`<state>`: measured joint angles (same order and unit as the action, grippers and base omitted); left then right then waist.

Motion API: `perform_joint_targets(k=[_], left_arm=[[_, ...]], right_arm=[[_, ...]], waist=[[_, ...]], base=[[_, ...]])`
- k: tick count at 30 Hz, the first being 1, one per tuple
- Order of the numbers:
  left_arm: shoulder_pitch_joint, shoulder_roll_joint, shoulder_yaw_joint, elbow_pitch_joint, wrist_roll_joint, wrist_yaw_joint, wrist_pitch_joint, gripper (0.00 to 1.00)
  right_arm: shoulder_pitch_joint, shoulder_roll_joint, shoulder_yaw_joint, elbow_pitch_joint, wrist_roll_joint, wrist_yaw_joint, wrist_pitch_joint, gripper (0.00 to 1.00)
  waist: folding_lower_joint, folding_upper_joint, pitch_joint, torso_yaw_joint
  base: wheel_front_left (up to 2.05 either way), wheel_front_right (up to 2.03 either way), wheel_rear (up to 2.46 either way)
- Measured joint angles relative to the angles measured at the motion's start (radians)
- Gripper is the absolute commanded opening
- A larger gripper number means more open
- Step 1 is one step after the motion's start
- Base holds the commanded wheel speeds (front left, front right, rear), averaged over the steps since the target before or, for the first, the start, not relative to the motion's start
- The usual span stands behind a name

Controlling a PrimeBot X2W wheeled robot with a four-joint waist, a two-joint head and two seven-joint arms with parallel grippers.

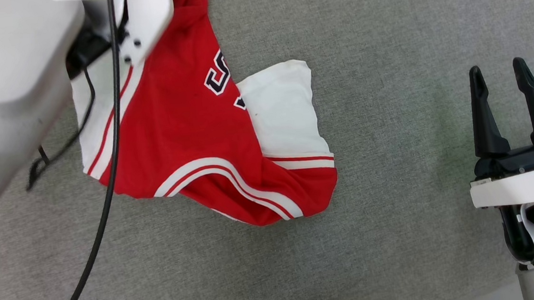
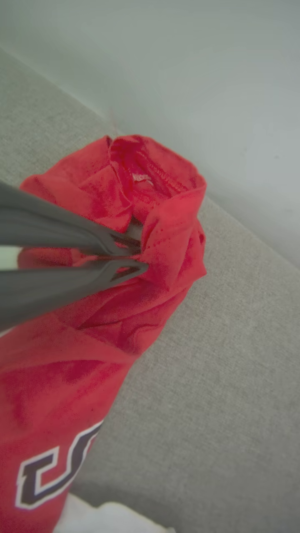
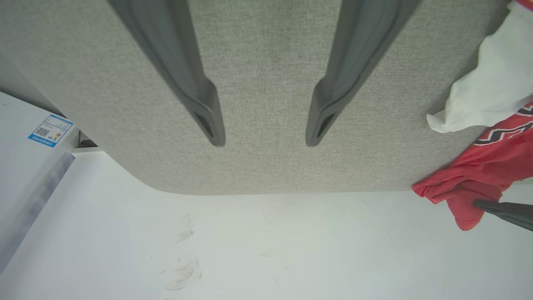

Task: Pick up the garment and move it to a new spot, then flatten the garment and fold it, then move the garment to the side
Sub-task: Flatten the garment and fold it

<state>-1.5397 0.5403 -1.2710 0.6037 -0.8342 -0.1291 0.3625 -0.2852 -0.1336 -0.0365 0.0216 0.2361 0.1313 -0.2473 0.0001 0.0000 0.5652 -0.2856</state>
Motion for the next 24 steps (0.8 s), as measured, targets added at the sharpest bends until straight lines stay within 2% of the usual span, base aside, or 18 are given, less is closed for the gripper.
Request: perform_joint_targets(k=[2,3,4,6,9,11,14,18,21,22,24], left_arm=[[0.048,-0.002,-0.009,0.011,-0.023,0.0,0.073,0.0],[0.048,-0.002,-0.009,0.011,-0.023,0.0,0.073,0.0],[0.075,-0.001,-0.009,0.012,-0.036,0.0,0.141,0.0],[0.085,0.002,-0.004,-0.001,-0.049,0.001,0.2,0.0],[0.084,0.009,-0.003,-0.009,-0.052,0.001,0.188,0.0],[0.083,0.008,-0.008,-0.005,-0.04,0.0,0.148,1.0],[0.06,0.005,-0.011,0.013,-0.063,0.0,0.082,1.0],[0.033,0.013,0.003,0.013,-0.133,0.0,0.087,1.0],[0.015,0.042,0.008,0.01,-0.191,0.0,0.146,1.0],[0.0,0.069,0.013,0.001,-0.23,0.0,0.195,1.0],[-0.008,0.08,0.015,-0.004,-0.245,0.0,0.216,1.0]], right_arm=[[-0.013,0.002,0.007,0.002,-0.004,0.0,-0.004,1.0],[-0.013,0.002,0.007,0.002,-0.004,0.0,-0.004,1.0],[-0.019,0.003,0.009,0.002,-0.008,0.0,-0.007,1.0],[-0.021,0.004,0.01,0.002,-0.009,0.0,-0.007,1.0],[-0.023,0.005,0.006,0.003,-0.015,0.0,-0.009,1.0],[-0.023,0.005,0.001,0.004,-0.017,0.0,-0.009,1.0],[-0.009,0.003,-0.009,0.011,-0.02,0.0,-0.012,1.0],[0.011,0.002,-0.014,0.015,-0.022,0.0,-0.013,1.0],[0.024,0.0,-0.016,0.017,-0.024,0.0,-0.013,1.0],[0.027,-0.001,-0.016,0.017,-0.024,0.0,-0.013,1.0],[0.031,-0.001,-0.017,0.017,-0.024,0.0,-0.013,1.0]], waist=[[0.0,0.0,0.013,-0.011],[0.0,0.0,0.013,-0.011],[-0.0001,0.0,0.017,-0.015],[-0.0001,0.0,0.019,-0.017],[0.0,0.0,0.018,-0.013],[-0.0001,0.0,0.012,-0.005],[-0.0001,0.0,-0.023,0.023],[-0.0001,0.0,-0.053,0.043],[-0.0001,0.0,-0.08,0.064],[-0.0002,0.0,-0.096,0.077],[-0.0002,0.0,-0.103,0.082]], base=[[0.0,0.0,0.0],[0.0,0.0,0.0],[0.0,0.0,0.0],[0.0,0.0,0.0],[0.0,0.0,0.0],[0.0,0.0,0.0],[0.0,0.0,0.0],[0.0,0.0,0.0],[0.0,0.0,0.0],[0.0,0.0,0.0],[0.0,0.0,0.0]])
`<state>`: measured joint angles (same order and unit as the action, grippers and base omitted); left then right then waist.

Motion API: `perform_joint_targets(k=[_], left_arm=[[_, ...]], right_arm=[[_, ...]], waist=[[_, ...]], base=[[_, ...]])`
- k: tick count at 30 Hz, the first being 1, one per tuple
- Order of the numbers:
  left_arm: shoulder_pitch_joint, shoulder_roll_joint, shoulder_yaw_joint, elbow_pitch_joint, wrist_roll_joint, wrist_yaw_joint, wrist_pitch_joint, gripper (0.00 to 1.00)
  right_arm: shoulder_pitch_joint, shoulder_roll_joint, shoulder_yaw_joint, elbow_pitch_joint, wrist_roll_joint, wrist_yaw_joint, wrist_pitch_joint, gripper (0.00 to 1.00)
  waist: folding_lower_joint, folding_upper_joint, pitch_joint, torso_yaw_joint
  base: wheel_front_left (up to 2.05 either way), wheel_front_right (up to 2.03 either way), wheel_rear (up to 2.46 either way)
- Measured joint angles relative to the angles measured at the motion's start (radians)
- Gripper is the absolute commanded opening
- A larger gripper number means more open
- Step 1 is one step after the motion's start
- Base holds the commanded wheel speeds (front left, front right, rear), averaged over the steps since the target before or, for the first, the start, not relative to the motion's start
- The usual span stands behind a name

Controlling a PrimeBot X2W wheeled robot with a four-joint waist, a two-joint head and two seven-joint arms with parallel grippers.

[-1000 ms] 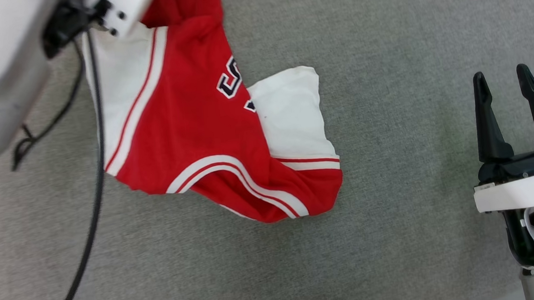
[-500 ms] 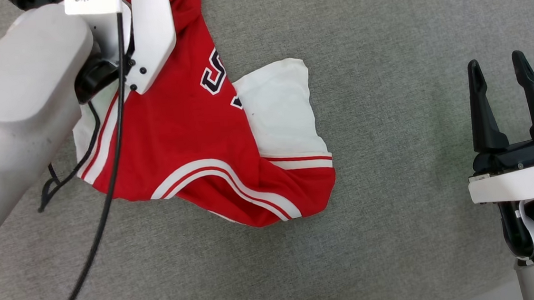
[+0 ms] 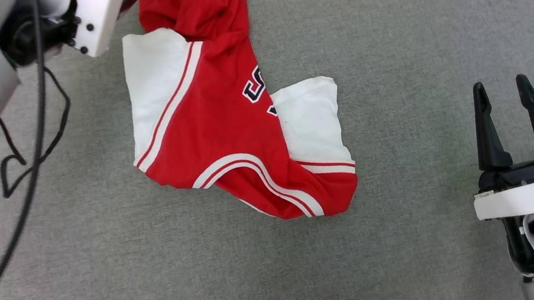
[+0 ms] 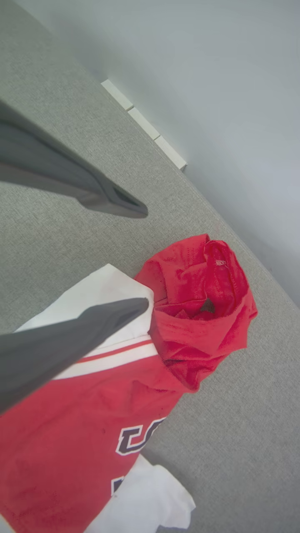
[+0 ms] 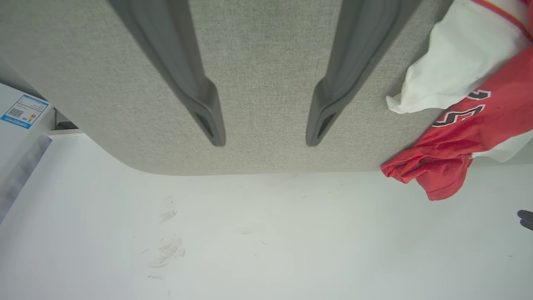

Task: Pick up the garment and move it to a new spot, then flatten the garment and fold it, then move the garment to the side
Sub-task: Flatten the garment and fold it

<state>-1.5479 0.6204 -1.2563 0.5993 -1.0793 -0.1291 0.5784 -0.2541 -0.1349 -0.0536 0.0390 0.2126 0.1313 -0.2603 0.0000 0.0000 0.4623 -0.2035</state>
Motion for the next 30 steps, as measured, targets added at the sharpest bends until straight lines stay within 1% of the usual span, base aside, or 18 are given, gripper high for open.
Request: perform_joint_targets(k=[1,2,8,12,17,24,27,30], left_arm=[[-0.008,0.018,0.004,-0.009,-0.028,0.0,0.041,1.0],[-0.008,0.018,0.004,-0.009,-0.028,0.0,0.041,1.0],[-0.016,0.052,0.005,-0.041,-0.079,0.004,0.149,1.0],[-0.013,0.057,0.001,-0.067,-0.083,0.014,0.2,1.0],[0.016,0.062,-0.01,-0.079,-0.047,0.016,0.259,1.0],[0.074,0.065,-0.017,-0.047,-0.022,0.019,0.282,1.0],[0.098,0.063,-0.019,-0.026,0.01,0.017,0.286,1.0],[0.119,0.061,-0.015,-0.003,0.008,0.015,0.283,1.0]], right_arm=[[0.007,-0.001,0.0,0.001,0.0,0.0,0.002,1.0],[0.007,-0.001,0.0,0.001,0.0,0.0,0.002,1.0],[0.008,-0.001,0.002,0.001,0.001,0.0,0.005,1.0],[0.008,-0.001,0.008,0.001,0.007,0.0,0.005,1.0],[0.002,-0.002,0.015,0.0,0.01,0.0,0.005,1.0],[-0.013,0.002,0.018,-0.001,0.017,0.0,0.003,1.0],[-0.022,0.004,0.019,0.0,0.017,0.0,0.001,1.0],[-0.025,0.007,0.021,0.001,0.017,0.0,0.0,1.0]], waist=[[0.0,0.0,-0.012,0.009],[0.0,0.0,-0.012,0.009],[0.0,0.0,-0.028,0.017],[0.0,0.0,-0.022,0.01],[0.0,0.0,-0.001,-0.007],[0.0,0.0,0.038,-0.038],[0.0,0.0,0.053,-0.05],[0.0,0.0,0.065,-0.058]], base=[[0.0,0.0,0.0],[0.0,0.0,0.0],[0.0,0.0,0.0],[0.0,0.0,0.0],[0.0,0.0,0.0],[0.0,0.0,0.0],[0.0,0.0,0.0],[0.0,0.0,0.0]])
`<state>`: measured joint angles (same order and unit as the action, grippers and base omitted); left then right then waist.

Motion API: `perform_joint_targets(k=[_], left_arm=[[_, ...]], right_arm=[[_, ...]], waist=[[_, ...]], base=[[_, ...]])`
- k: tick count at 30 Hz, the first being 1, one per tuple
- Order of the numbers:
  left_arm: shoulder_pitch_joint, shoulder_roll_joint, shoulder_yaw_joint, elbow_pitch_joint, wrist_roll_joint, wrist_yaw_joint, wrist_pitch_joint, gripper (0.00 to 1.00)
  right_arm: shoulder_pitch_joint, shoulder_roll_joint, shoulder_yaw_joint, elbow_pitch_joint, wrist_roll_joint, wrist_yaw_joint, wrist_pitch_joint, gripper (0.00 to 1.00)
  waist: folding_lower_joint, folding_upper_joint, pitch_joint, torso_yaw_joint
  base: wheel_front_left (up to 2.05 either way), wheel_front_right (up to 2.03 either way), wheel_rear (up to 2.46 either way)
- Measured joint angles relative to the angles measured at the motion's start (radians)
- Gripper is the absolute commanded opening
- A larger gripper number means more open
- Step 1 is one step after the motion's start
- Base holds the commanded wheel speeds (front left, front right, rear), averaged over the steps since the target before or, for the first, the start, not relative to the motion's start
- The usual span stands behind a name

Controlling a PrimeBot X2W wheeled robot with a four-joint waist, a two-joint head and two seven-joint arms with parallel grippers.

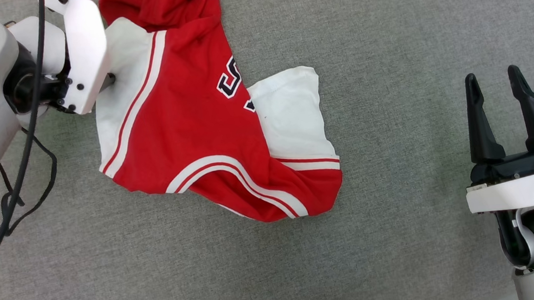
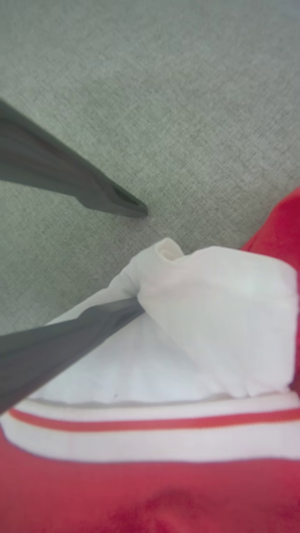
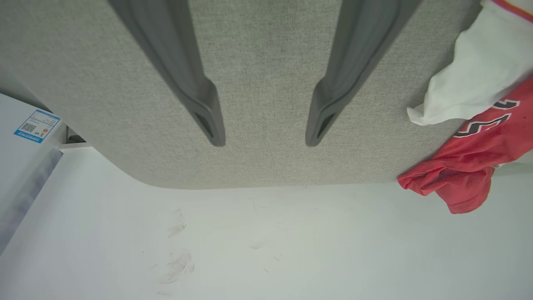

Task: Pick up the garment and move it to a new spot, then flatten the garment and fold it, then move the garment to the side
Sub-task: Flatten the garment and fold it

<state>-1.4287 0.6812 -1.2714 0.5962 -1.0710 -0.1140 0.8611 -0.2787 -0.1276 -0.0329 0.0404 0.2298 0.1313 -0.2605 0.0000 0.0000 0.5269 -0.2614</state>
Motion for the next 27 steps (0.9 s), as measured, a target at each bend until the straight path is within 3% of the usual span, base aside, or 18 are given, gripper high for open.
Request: perform_joint_targets(k=[3,4,5,10,17,21,27], left_arm=[[0.015,-0.005,0.01,0.012,0.0,-0.002,0.003,1.0],[0.017,-0.006,0.012,0.013,-0.003,-0.003,-0.001,0.4],[0.02,-0.006,0.014,0.014,-0.004,-0.005,-0.006,0.0],[0.036,-0.024,0.011,0.008,-0.002,-0.011,-0.058,0.0],[0.048,-0.021,0.006,-0.051,0.066,-0.014,-0.229,0.0],[0.073,0.014,0.021,-0.13,0.076,-0.011,-0.326,0.0],[0.165,0.135,0.036,-0.299,0.073,0.053,-0.4,0.0]], right_arm=[[-0.006,0.002,0.003,0.002,0.001,0.0,0.0,1.0],[-0.008,0.002,0.002,0.002,0.001,0.0,0.0,1.0],[-0.008,0.003,0.001,0.002,0.001,0.0,-0.001,1.0],[-0.007,0.004,-0.009,0.006,-0.002,0.0,-0.002,1.0],[0.016,-0.006,-0.023,0.009,-0.016,0.0,-0.002,1.0],[0.042,-0.015,-0.034,0.008,-0.02,0.0,0.004,1.0],[0.085,-0.023,-0.052,-0.004,-0.026,0.0,0.032,1.0]], waist=[[-0.0001,0.0,0.007,-0.006],[-0.0001,0.0,0.009,-0.007],[-0.0001,0.0,0.011,-0.007],[-0.0001,0.0,0.004,0.008],[0.0,0.0,-0.053,0.053],[0.0,0.0,-0.103,0.089],[-0.0001,0.0,-0.176,0.156]], base=[[0.0,0.0,0.0],[0.0,0.0,0.0],[0.0,0.0,0.0],[0.0,0.0,0.0],[0.0,0.0,0.0],[0.0,0.0,0.0],[0.0,0.0,0.0]])
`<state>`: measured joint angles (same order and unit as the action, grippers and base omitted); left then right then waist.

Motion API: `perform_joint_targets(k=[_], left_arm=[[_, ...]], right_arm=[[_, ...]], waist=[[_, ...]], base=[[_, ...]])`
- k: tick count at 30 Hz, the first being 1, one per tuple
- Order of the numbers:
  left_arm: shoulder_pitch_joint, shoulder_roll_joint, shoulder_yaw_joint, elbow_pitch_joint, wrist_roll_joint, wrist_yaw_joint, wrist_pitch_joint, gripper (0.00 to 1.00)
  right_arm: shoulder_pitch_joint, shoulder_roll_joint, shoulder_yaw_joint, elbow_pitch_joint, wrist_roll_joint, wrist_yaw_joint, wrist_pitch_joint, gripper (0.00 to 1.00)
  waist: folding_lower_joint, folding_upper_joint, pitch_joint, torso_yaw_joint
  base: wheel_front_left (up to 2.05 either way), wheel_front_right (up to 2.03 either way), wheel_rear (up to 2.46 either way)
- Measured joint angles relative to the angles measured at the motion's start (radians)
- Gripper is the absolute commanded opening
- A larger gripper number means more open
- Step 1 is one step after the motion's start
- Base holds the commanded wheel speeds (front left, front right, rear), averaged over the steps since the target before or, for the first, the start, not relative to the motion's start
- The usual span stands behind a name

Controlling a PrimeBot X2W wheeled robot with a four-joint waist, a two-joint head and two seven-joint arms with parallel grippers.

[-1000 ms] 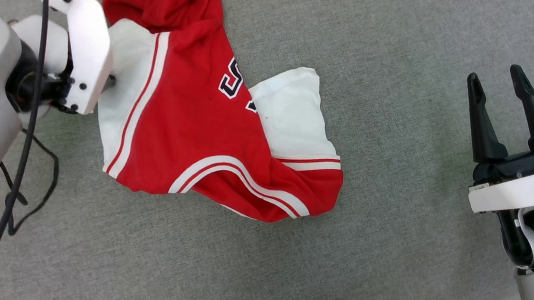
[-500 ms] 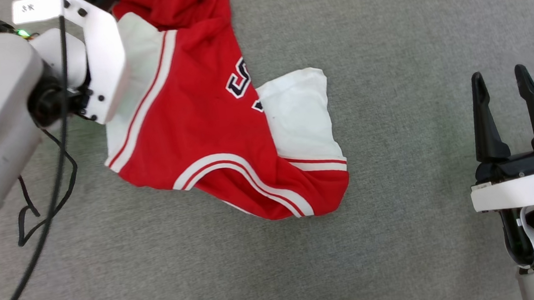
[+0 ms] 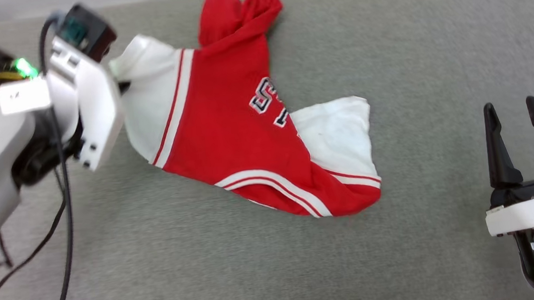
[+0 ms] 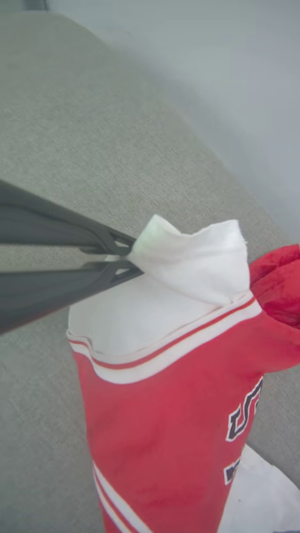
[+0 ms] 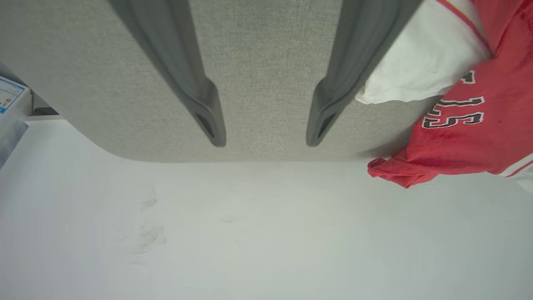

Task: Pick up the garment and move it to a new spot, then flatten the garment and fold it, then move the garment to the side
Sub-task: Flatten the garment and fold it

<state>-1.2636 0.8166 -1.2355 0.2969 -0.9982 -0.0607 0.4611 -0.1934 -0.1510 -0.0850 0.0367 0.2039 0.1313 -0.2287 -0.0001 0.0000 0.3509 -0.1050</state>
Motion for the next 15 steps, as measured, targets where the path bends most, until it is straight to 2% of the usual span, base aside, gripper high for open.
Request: perform_joint_targets(k=[5,10,15], left_arm=[[0.108,0.117,0.007,-0.135,-0.043,0.079,-0.024,0.0],[0.219,0.232,0.014,-0.209,-0.112,0.153,-0.055,0.0],[0.33,0.299,0.017,-0.224,-0.201,0.197,-0.1,0.0]], right_arm=[[0.023,-0.003,-0.007,-0.009,-0.002,0.0,0.019,1.0],[0.032,-0.004,-0.007,-0.016,-0.002,0.0,0.029,1.0],[0.042,-0.008,-0.007,-0.024,-0.002,0.0,0.036,1.0]], waist=[[0.0,0.0,-0.047,0.058],[0.0,0.0,-0.08,0.096],[0.0,0.0,-0.084,0.106]], base=[[0.0,0.0,0.0],[0.0,0.0,0.0],[0.0,0.0,0.0]])
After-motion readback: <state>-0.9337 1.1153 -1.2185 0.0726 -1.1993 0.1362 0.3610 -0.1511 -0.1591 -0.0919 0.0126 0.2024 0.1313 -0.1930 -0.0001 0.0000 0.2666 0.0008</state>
